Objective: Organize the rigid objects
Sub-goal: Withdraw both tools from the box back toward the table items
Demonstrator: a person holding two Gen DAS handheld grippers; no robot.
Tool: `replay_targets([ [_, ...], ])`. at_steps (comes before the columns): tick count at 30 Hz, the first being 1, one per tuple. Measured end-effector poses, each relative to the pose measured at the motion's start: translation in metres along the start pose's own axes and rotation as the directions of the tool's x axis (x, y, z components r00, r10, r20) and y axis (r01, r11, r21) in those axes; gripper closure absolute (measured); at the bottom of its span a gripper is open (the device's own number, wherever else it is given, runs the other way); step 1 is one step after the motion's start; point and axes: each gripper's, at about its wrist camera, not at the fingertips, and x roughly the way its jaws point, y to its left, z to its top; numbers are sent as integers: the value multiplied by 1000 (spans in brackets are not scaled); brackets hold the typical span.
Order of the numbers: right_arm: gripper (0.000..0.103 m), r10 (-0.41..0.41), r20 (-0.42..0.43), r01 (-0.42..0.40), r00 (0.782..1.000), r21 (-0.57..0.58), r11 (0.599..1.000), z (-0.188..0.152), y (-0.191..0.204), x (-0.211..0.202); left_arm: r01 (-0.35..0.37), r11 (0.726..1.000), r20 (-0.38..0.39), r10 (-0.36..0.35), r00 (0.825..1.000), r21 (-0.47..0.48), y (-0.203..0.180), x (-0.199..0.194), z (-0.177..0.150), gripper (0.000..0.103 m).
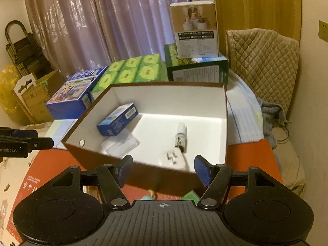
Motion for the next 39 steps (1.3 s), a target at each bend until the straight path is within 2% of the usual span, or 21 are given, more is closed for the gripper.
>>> replay_targets([
  [7, 39, -3, -45, 3, 999, 4, 1000, -25, 10, -4, -3, 1000, -62, 2, 998, -16, 6, -2, -33, 34],
  [19, 39, -1, -126, 3, 992, 14, 1000, -62, 23, -3, 10, 999, -133, -14, 991, -33, 8, 0, -71, 34],
  [29, 39, -1, -209, 8, 978, 29, 1000, -88, 30, 7, 49, 998, -216, -55, 975, -33, -3, 15, -106, 34],
  [39, 39, -28, -252, 42, 967, 53, 998, -99, 24, 15, 61, 997, -249, -71, 966, -50, -14, 37, -120, 35],
])
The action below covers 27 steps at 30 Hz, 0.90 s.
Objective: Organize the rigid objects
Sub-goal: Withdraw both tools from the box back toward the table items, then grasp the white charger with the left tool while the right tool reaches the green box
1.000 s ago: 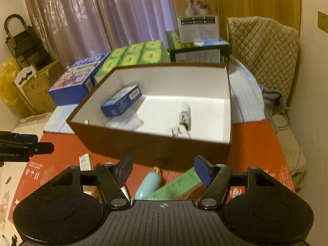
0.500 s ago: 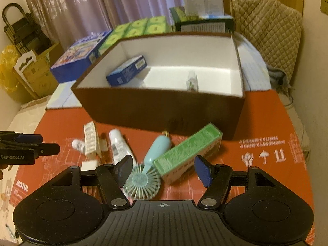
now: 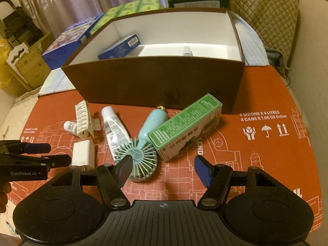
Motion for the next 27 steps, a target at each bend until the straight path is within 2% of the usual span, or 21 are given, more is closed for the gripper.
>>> replay_targets([
  [5, 39, -13, -13, 14, 1000, 25, 1000, -1, -7, 3, 11, 1000, -9, -11, 1000, -14, -5, 12, 2, 35],
  [14, 39, -14, -4, 14, 1000, 33, 999, 6, -7, 8, -15, 1000, -26, 15, 1000, -14, -12, 29, 7, 35],
  [27, 39, -13, -36, 18, 999, 135, 991, 25, -5, 45, -45, 999, -38, 44, 998, -28, -9, 35, 6, 35],
])
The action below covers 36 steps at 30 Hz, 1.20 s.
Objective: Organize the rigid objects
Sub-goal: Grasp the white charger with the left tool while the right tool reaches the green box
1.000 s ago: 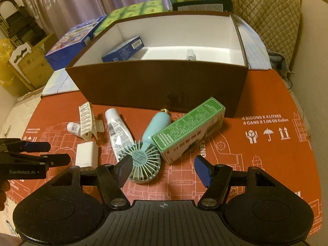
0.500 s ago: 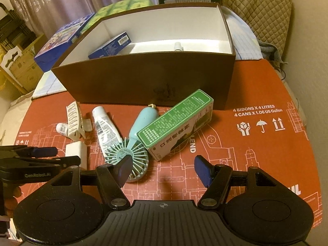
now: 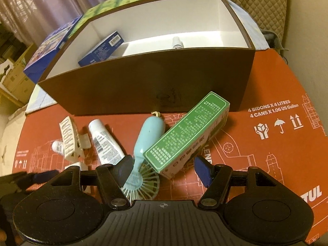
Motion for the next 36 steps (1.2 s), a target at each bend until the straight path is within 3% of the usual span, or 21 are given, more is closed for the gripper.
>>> replay_targets([
  [15, 40, -118, -55, 118, 992, -11, 993, -14, -48, -13, 6, 1000, -13, -6, 1000, -3, -1, 5, -1, 36],
  [21, 39, -151, -66, 150, 986, -10, 989, -23, -72, -23, 6, 1000, -20, -6, 1000, 6, -5, 13, 0, 45],
  [23, 39, -141, -63, 141, 988, -12, 990, -24, -75, -30, 20, 1000, -16, -20, 1000, 17, -7, 13, -1, 58],
  [26, 39, -97, -56, 97, 994, -5, 995, -23, -78, -40, 5, 998, -5, -5, 1000, 55, -8, 11, -6, 65],
  [31, 39, -22, -24, 23, 999, 39, 999, -11, -76, -50, -14, 998, 1, 13, 1000, 64, 1, 5, -17, 66],
  [36, 39, -28, -4, 28, 1000, 40, 999, 3, -64, -37, -43, 999, -2, 43, 999, 28, 15, 1, -21, 66],
])
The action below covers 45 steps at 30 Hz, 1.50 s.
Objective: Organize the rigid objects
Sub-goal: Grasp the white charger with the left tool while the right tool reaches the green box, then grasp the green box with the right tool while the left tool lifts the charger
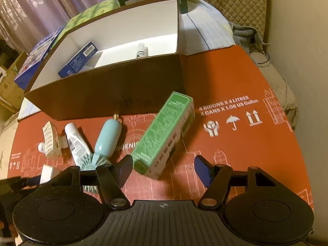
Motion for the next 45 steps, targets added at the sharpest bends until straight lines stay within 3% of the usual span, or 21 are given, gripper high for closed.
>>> replay_targets([
  [8, 41, -22, -9, 22, 1000, 6, 1000, 13, 6, 27, -13, 999, -11, 12, 1000, -33, 7, -4, -4, 66],
  [9, 45, -20, -6, 20, 1000, 0, 1000, 13, 5, 27, -13, 999, -11, 13, 1000, -34, 5, -5, -5, 66],
  [11, 65, -11, -16, 10, 1000, -17, 1000, 12, 3, 27, -13, 999, -10, 13, 1000, -32, 5, -7, -7, 66],
  [17, 76, -36, -51, 31, 998, -104, 994, 4, -7, 17, -7, 1000, -20, 7, 1000, -26, 5, -5, -6, 66],
  [27, 74, -39, -85, 23, 996, -186, 982, -14, -13, 8, -24, 1000, -21, 25, 999, 13, -1, 1, 1, 67],
  [35, 58, -60, -63, 45, 996, -216, 975, 0, -5, 22, -25, 1000, -22, 25, 999, -1, -2, -3, -5, 67],
  [43, 58, -78, -46, 64, 996, -242, 968, 6, -2, 33, -27, 999, -9, 26, 1000, -35, 2, -11, -12, 67],
  [45, 65, -82, -42, 69, 996, -254, 965, 6, -3, 33, -28, 999, -3, 28, 1000, -38, 3, -13, -10, 67],
])
